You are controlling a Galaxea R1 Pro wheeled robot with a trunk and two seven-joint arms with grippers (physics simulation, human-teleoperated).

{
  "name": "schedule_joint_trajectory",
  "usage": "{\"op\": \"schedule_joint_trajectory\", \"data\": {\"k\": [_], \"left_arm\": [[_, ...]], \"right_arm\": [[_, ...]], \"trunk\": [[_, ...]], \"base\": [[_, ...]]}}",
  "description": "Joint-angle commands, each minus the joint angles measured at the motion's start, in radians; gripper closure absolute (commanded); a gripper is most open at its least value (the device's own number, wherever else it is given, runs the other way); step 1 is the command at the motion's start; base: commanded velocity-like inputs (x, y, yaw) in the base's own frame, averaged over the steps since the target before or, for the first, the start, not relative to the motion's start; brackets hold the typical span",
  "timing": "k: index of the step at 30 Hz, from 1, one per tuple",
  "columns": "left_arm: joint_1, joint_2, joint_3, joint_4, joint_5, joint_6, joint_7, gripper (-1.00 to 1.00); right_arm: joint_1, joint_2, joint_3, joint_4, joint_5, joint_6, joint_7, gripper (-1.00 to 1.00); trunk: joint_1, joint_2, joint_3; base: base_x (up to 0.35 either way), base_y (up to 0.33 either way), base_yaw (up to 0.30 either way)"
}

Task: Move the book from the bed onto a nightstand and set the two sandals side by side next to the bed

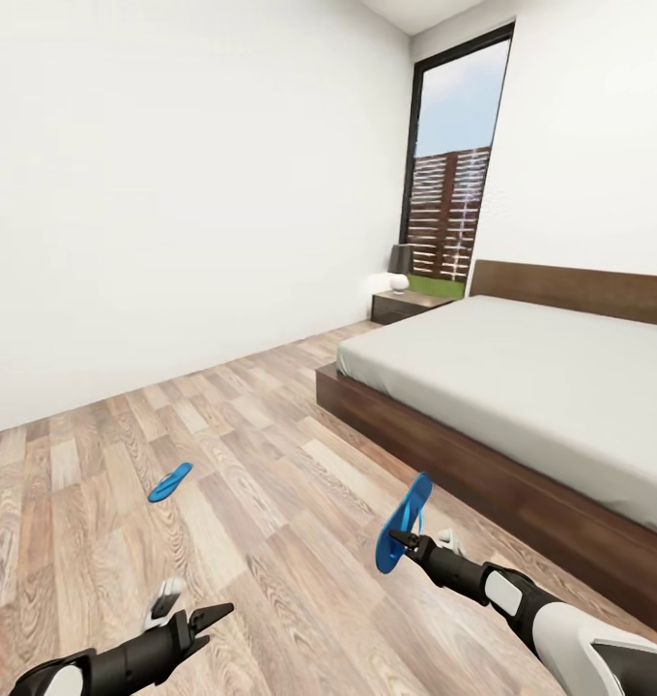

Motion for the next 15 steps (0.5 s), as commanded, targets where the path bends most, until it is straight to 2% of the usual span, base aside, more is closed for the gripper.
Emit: {"op": "schedule_joint_trajectory", "data": {"k": [1, 7, 15], "left_arm": [[-0.001, 0.000, 0.001, 0.001, -0.002, 0.006, -0.004, -1.00], [-0.001, -0.001, 0.001, 0.008, -0.002, -0.009, -0.004, -1.00], [-0.001, -0.001, 0.001, 0.011, 0.000, -0.026, -0.004, -1.00]], "right_arm": [[0.000, 0.000, -0.010, -0.001, -0.001, 0.010, 0.005, 1.00], [0.000, 0.000, -0.011, -0.001, -0.001, 0.010, 0.005, 1.00], [0.000, 0.000, -0.012, -0.001, -0.001, 0.010, 0.005, 1.00]], "trunk": [[0.000, 0.000, -0.001], [0.000, 0.000, -0.001], [0.000, 0.000, -0.001]], "base": [[0.000, 0.000, 0.241], [0.027, 0.000, 0.240], [0.100, 0.000, 0.239]]}}
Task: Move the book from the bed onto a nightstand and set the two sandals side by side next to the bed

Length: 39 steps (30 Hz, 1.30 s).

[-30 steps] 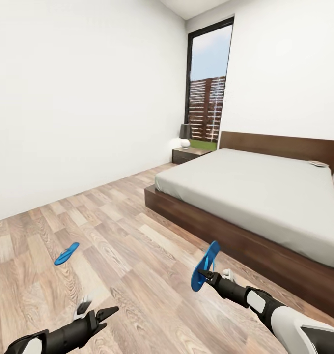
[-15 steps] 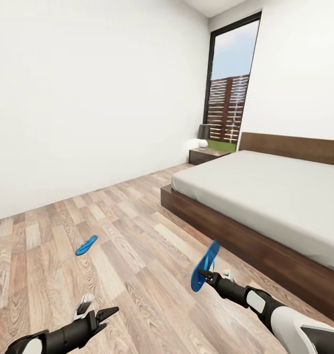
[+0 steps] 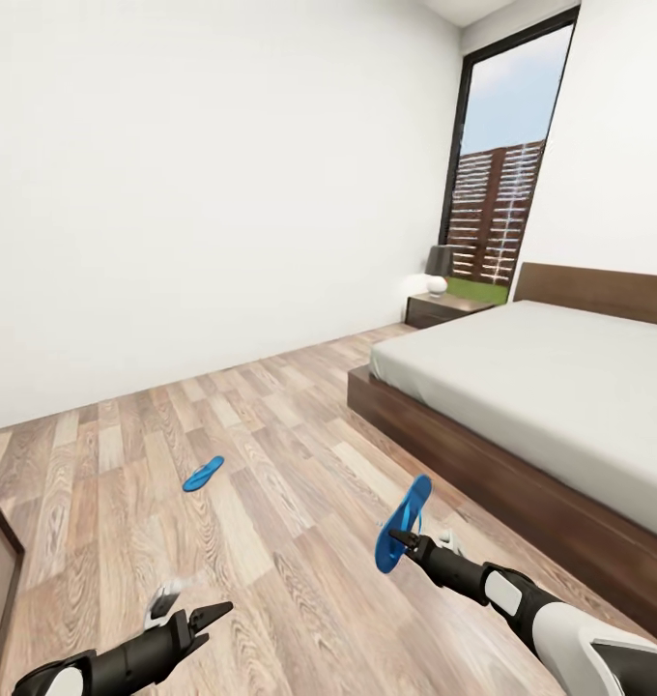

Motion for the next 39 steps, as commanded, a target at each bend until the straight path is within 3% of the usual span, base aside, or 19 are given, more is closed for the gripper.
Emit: {"op": "schedule_joint_trajectory", "data": {"k": [1, 39], "left_arm": [[-0.001, 0.000, 0.001, 0.000, -0.001, 0.005, -0.003, -1.00], [-0.001, 0.000, 0.001, 0.004, 0.000, 0.003, -0.002, -1.00]], "right_arm": [[0.000, 0.000, -0.011, -0.001, -0.001, 0.010, 0.005, 1.00], [0.000, -0.002, -0.011, -0.001, -0.003, 0.010, 0.005, 1.00]], "trunk": [[0.000, 0.000, -0.001], [0.000, 0.000, -0.001]], "base": [[0.124, 0.000, 0.238], [0.164, 0.000, 0.221]]}}
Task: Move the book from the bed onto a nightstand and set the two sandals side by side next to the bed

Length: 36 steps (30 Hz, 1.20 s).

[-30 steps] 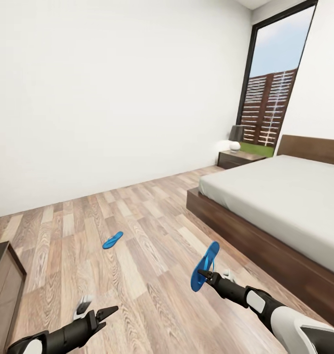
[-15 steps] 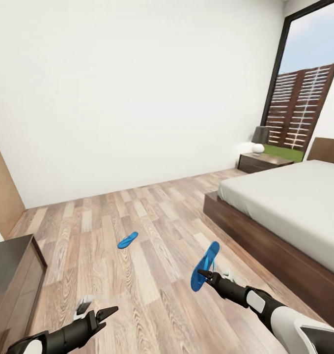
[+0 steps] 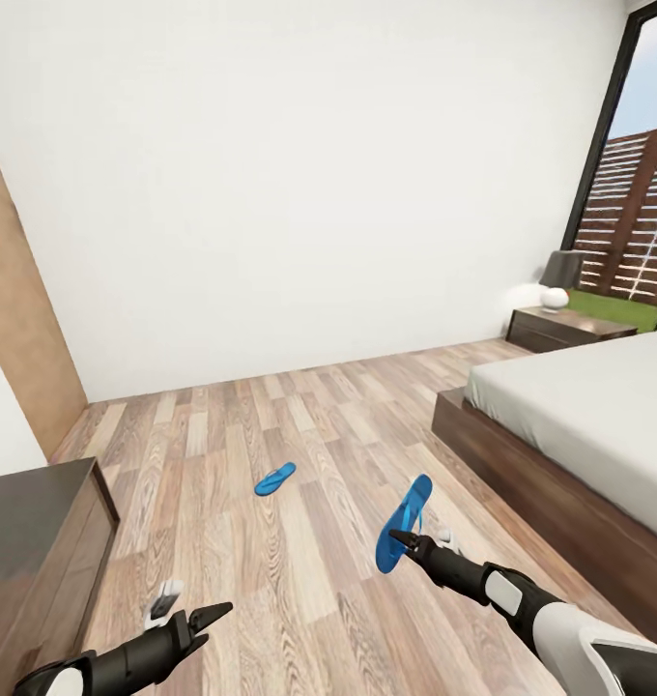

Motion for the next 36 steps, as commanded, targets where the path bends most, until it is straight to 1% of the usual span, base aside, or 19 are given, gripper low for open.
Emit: {"op": "schedule_joint_trajectory", "data": {"k": [1, 36], "left_arm": [[-0.001, 0.000, 0.001, 0.000, 0.000, 0.006, -0.004, -1.00], [-0.001, 0.000, 0.001, 0.000, 0.000, 0.006, -0.005, -1.00]], "right_arm": [[0.000, 0.000, -0.011, 0.000, -0.001, 0.010, 0.004, 1.00], [0.000, 0.001, -0.010, -0.001, -0.002, 0.011, 0.005, 1.00]], "trunk": [[0.000, 0.000, -0.001], [0.000, 0.000, -0.001]], "base": [[0.203, 0.000, 0.062], [0.206, 0.000, 0.005]]}}
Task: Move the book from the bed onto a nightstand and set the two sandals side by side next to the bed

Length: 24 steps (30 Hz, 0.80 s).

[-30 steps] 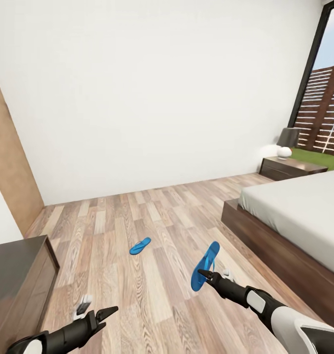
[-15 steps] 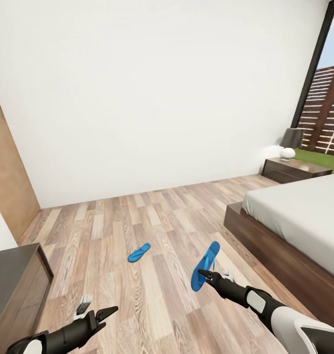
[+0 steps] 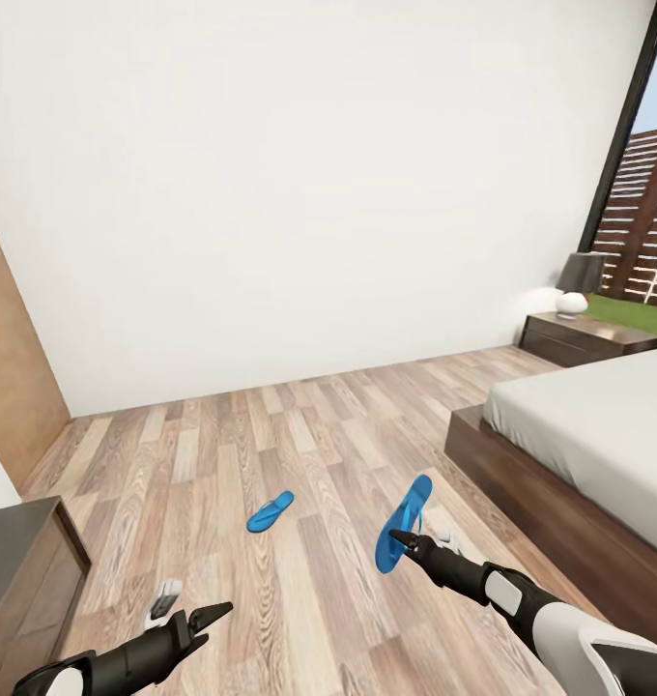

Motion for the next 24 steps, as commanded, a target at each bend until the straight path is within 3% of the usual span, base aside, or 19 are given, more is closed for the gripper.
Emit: {"op": "schedule_joint_trajectory", "data": {"k": [1, 24], "left_arm": [[-0.001, 0.000, 0.001, 0.000, 0.000, 0.006, -0.003, -1.00], [-0.001, 0.001, 0.003, 0.000, 0.000, 0.006, -0.004, -1.00]], "right_arm": [[-0.001, 0.000, -0.011, 0.000, -0.001, 0.010, 0.004, 1.00], [-0.001, 0.000, -0.010, 0.000, -0.002, 0.010, 0.005, 1.00]], "trunk": [[0.000, 0.000, -0.001], [0.000, 0.000, -0.001]], "base": [[0.208, 0.000, 0.000], [0.208, 0.000, 0.000]]}}
